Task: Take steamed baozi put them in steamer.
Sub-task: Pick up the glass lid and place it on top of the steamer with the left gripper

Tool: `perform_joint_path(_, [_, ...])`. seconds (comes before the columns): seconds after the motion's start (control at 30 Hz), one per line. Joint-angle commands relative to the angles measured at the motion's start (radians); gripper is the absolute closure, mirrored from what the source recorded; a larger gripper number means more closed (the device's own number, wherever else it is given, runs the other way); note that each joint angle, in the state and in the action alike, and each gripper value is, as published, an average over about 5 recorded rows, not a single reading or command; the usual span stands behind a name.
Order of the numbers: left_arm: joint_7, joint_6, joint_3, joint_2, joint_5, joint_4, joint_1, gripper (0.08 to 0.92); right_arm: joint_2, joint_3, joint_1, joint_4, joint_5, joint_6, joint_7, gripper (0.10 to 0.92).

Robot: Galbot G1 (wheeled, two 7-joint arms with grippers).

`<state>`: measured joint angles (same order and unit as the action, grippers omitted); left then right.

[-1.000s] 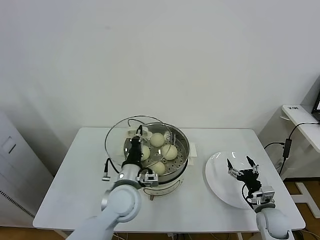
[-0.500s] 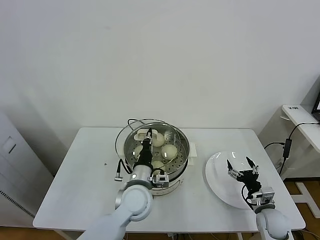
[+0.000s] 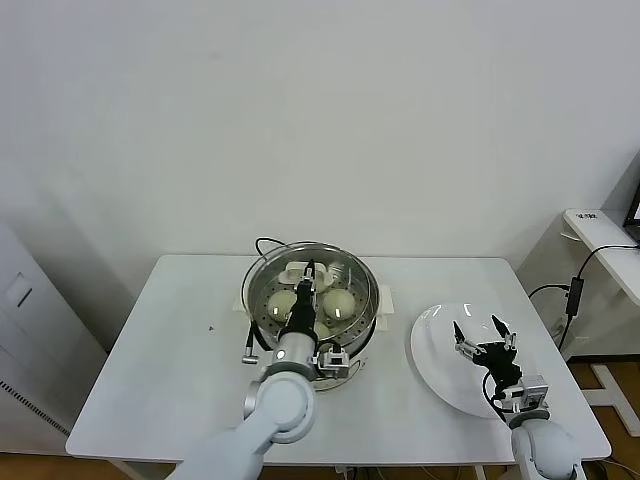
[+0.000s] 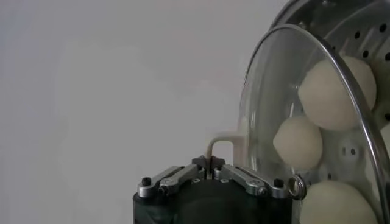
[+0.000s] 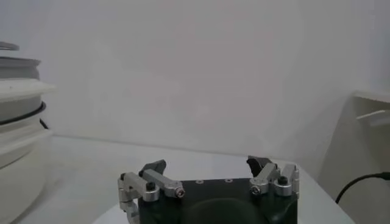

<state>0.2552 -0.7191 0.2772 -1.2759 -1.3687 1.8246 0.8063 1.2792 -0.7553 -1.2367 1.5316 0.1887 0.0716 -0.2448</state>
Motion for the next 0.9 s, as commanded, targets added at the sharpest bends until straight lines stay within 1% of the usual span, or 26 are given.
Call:
perform_joint_path(0.03, [-0.008, 0.002, 0.013, -0.014, -0.001, -0.022, -0.003, 0.890, 0.000, -0.005, -0.002, 0.000, 0.000, 0.001, -0.002, 0.203])
perform_joint_path(0.9, [-0.019, 0.003, 0.017, -0.018, 0.013, -0.039, 0.001, 0.890, 0.002, -0.015, -0.007, -0.003, -0.002, 0.004, -0.007, 0.203])
